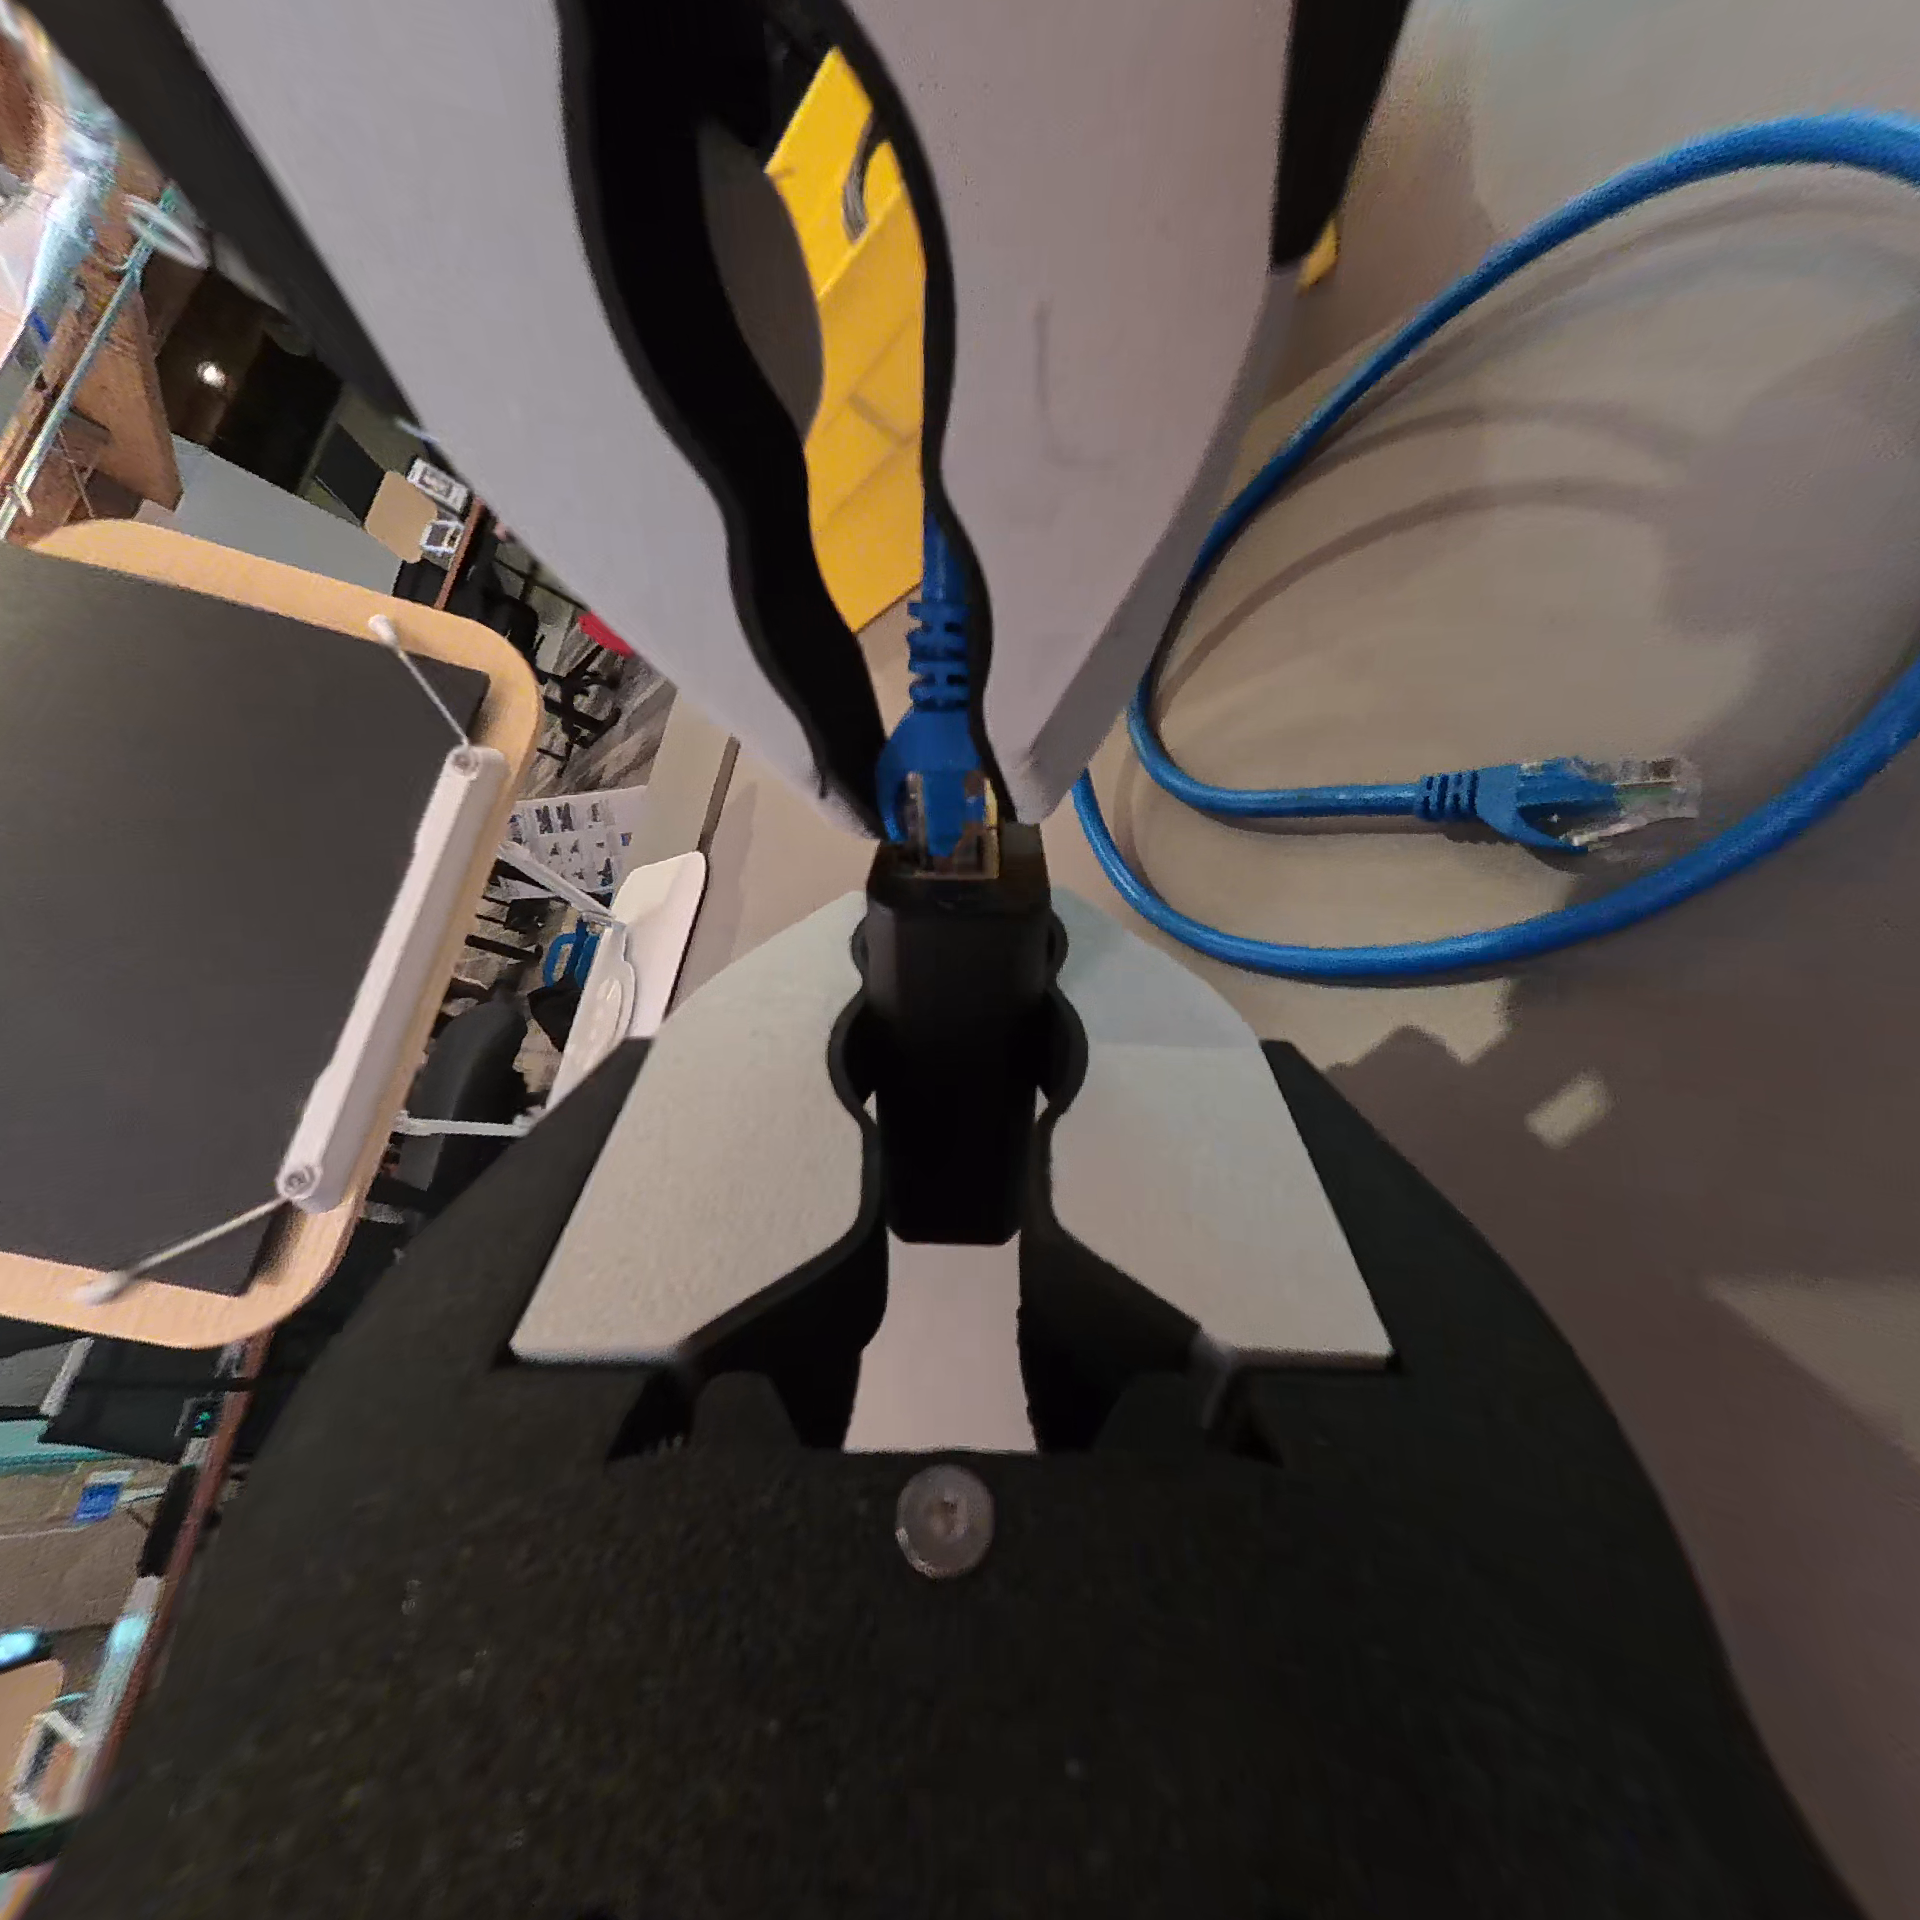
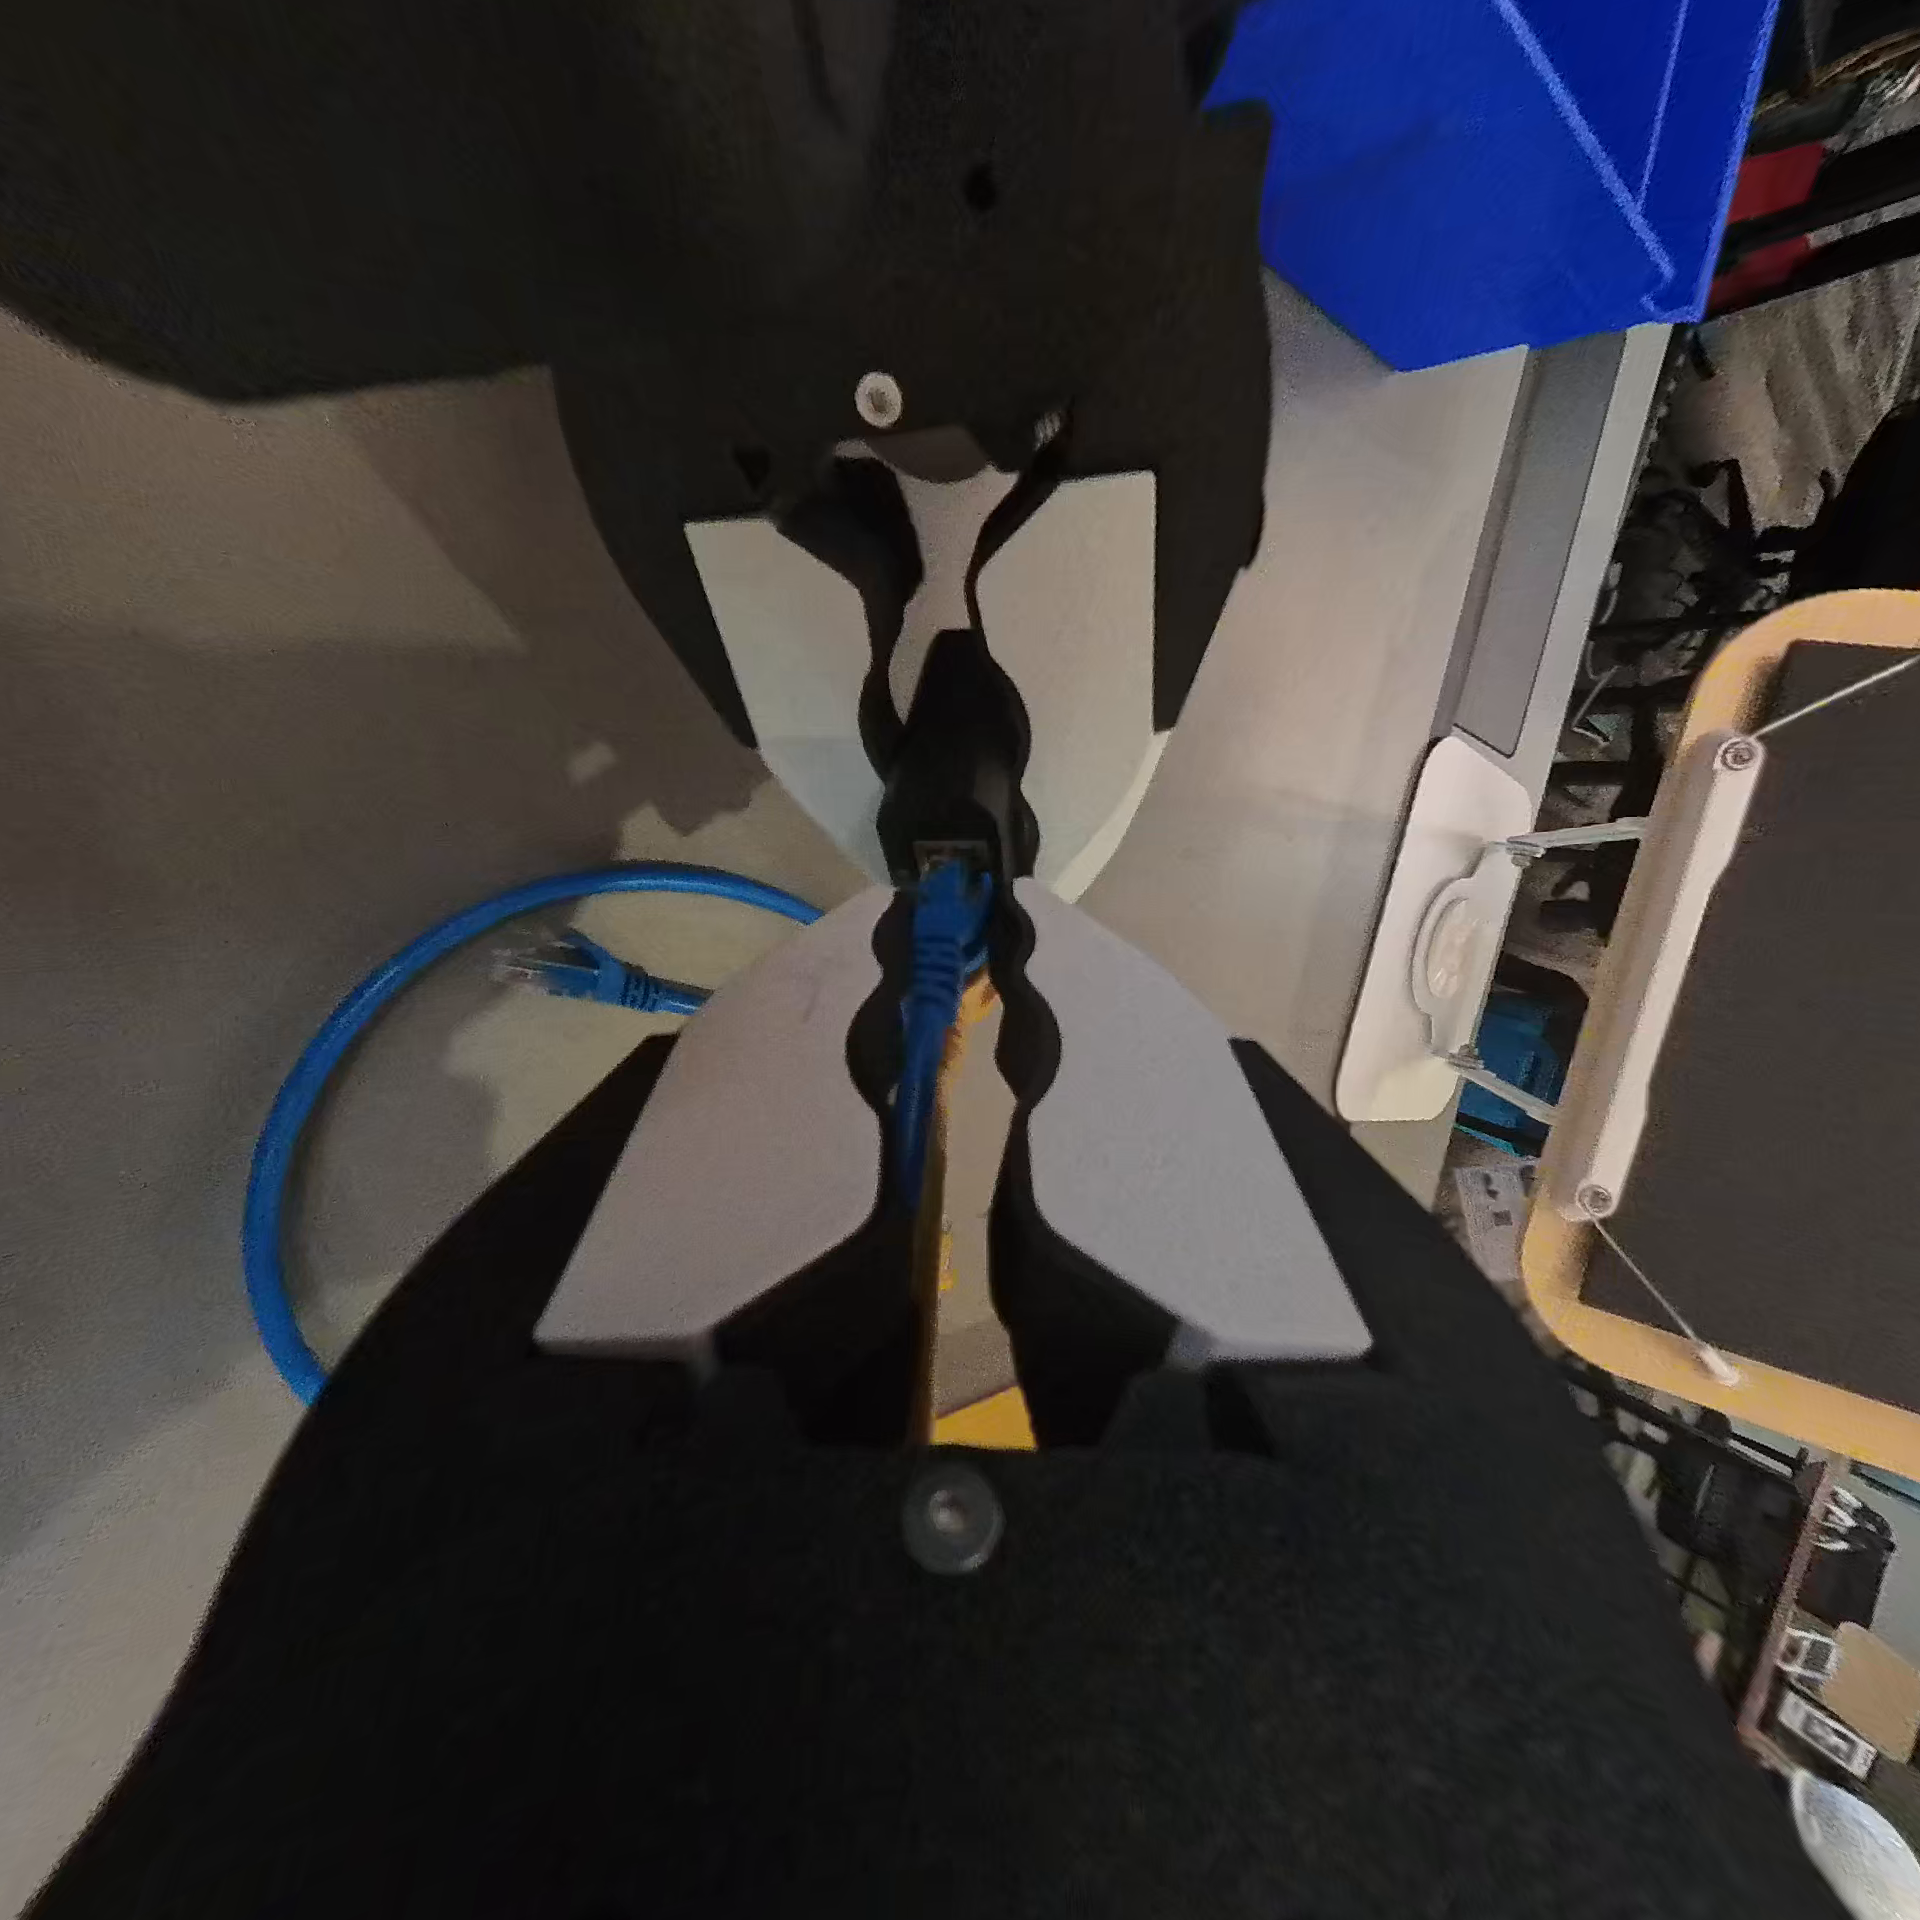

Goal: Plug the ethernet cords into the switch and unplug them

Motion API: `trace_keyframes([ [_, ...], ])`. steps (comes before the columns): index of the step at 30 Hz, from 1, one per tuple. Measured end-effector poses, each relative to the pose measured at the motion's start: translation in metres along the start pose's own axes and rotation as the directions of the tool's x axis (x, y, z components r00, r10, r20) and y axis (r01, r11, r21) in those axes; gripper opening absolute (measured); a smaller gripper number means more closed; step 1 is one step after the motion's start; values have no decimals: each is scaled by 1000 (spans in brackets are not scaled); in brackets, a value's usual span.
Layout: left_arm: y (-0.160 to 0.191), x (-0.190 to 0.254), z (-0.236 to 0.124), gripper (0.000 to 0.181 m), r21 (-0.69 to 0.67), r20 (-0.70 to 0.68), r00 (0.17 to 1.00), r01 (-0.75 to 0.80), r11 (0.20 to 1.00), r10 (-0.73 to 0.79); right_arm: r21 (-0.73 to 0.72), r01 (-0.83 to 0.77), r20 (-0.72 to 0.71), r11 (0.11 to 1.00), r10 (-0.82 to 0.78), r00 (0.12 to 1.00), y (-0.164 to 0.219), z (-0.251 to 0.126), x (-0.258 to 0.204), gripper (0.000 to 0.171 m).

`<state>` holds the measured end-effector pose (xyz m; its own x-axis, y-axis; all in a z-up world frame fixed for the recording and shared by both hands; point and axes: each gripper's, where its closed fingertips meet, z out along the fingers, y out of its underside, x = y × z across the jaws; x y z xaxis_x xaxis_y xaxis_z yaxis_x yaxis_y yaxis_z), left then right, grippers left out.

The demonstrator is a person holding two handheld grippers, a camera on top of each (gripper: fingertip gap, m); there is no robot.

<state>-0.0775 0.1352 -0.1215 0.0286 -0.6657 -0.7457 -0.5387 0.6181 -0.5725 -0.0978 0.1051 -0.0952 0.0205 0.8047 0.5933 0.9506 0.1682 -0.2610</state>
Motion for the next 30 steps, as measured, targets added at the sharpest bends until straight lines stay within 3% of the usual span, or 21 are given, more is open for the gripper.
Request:
trace_keyframes([
  [10, 0, -8, 3, 25, -5, 35, 999, 38, 999, -38, 46, -92, -43, 995, 94, 995, 1, -1, 8, 14],
  [14, 4, -21, 0, 25, -54, 168, 981, -93, 994, 101, 39, -180, -109, 983, 183, 977, -4, -11, 12, 18],
  [16, 7, -25, -2, 25, -99, 216, 959, -165, 981, 183, 78, -312, -117, 947, 320, 940, -6, -21, 14, 21],
  [20, 7, -33, -7, 25, -143, 286, 924, -221, 965, 254, 140, -604, -27, 785, 613, 790, -1, -25, 5, 21],
  [24, 6, -37, -9, 25, -176, 320, 891, -278, 944, 322, 189, -698, -27, 691, 714, 699, 6, -18, 0, 20],
  [30, 7, -33, -7, 25, -204, 318, 880, -299, 932, 352, 186, -709, -122, 680, 732, 670, 14, -5, -2, 11],
])
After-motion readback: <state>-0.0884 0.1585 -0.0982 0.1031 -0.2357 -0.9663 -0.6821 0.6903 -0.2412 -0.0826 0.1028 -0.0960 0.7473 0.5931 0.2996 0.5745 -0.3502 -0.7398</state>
